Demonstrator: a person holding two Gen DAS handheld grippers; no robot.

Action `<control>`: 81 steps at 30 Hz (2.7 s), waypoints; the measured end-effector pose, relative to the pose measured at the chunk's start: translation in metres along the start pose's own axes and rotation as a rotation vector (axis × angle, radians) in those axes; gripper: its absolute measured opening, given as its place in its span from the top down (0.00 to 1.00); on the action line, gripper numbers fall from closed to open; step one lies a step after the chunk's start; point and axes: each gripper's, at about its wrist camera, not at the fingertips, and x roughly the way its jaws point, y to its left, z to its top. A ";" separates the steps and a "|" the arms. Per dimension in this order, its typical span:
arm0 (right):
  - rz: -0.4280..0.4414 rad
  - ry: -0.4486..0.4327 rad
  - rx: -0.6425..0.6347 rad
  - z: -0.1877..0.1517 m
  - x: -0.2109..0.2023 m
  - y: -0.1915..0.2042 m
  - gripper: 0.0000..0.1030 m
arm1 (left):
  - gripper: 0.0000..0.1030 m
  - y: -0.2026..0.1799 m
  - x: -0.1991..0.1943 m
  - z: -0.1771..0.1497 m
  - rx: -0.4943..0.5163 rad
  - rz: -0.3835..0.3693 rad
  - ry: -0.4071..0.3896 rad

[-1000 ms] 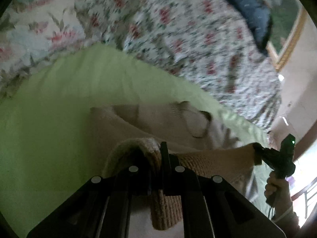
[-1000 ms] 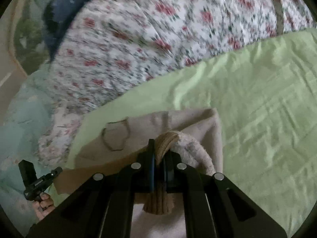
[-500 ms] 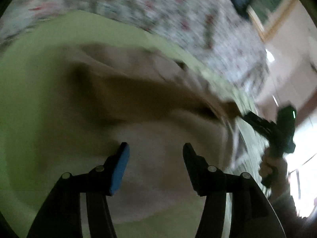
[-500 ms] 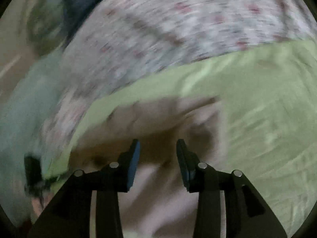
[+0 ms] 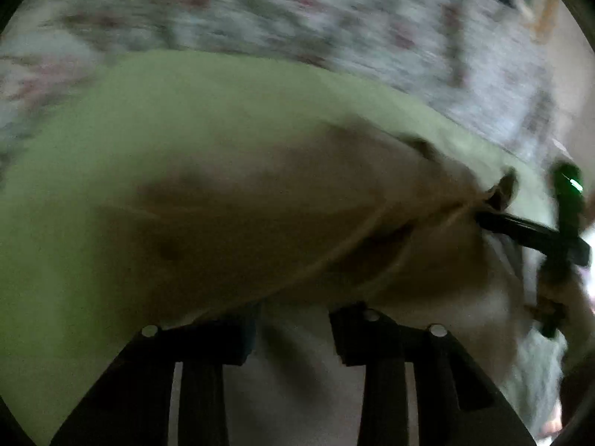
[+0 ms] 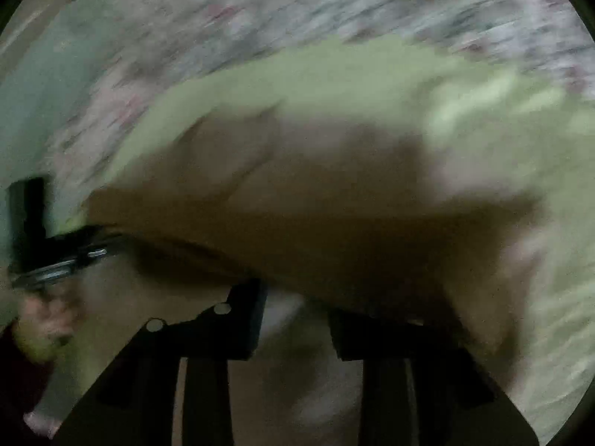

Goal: Fold small clothes

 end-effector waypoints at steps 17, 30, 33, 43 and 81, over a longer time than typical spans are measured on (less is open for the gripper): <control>0.300 0.006 -0.030 -0.030 -0.025 0.061 0.68 | 0.54 0.000 -0.077 -0.087 -0.140 -0.139 -0.113; 0.055 -0.100 0.096 0.026 0.047 0.059 0.69 | 0.73 0.093 -0.091 -0.132 -0.336 -0.043 -0.084; 0.039 -0.145 0.108 0.012 0.015 0.055 0.67 | 0.50 0.101 -0.102 -0.141 -0.375 0.010 -0.103; -0.077 -0.158 0.226 -0.123 -0.091 -0.024 0.59 | 0.42 0.030 -0.149 -0.180 -0.310 -0.147 -0.090; 0.232 -0.206 0.265 -0.146 -0.134 0.000 0.51 | 0.89 -0.048 -0.121 -0.109 -0.308 -0.154 -0.310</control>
